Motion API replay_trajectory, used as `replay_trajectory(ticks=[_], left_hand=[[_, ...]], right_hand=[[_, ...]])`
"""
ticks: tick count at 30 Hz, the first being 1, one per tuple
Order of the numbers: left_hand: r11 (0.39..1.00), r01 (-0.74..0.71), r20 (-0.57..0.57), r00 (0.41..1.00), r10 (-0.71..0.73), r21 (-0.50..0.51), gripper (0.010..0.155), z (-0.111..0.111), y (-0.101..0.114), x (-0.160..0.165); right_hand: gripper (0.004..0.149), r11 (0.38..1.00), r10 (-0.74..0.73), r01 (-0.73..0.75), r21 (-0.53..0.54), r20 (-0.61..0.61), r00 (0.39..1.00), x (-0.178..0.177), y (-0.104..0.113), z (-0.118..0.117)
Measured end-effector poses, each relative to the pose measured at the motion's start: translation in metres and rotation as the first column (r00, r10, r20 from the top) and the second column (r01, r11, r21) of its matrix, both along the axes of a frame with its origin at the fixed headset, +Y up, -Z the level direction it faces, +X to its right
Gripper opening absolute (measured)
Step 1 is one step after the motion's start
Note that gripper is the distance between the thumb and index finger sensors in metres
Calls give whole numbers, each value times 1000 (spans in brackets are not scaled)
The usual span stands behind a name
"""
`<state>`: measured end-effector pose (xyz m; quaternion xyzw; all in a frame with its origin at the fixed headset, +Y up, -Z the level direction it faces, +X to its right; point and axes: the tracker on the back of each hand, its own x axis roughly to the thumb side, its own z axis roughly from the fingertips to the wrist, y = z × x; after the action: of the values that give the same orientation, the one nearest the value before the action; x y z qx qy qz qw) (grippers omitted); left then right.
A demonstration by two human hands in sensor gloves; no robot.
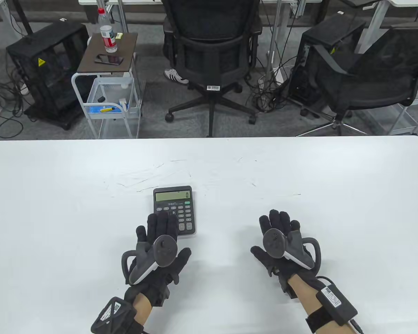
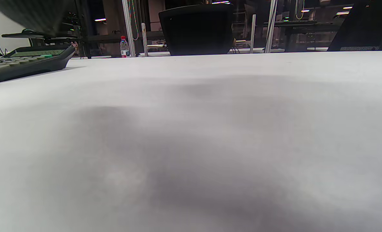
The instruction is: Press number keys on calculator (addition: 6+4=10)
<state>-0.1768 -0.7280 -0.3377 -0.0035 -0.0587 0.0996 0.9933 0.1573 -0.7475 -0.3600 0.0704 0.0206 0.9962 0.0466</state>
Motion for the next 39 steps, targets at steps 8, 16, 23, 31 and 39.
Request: replay_trajectory(ticks=[8,16,23,31,39], left_hand=[[999,38,11,999,-38,22,92,2,2,11],[1000,28,-14,1000,-28,7,94,-12,8,22],[990,-17,-140,990,-3,-137,96,-62,2,32],[959,-52,-349,936,-51,-279,102,-113,-19,35],[917,-78,-435,894,-110,-392,106,-133,-35,30]], right_hand=[[90,1000,-4,4,-5,8,1000,2,-1,0],[90,1000,-23,23,-12,17,1000,5,1,-1],[90,999,-37,37,-14,11,999,3,3,2],[90,999,-32,32,-17,8,999,1,2,3],[90,999,-35,35,-16,16,999,4,3,3]])
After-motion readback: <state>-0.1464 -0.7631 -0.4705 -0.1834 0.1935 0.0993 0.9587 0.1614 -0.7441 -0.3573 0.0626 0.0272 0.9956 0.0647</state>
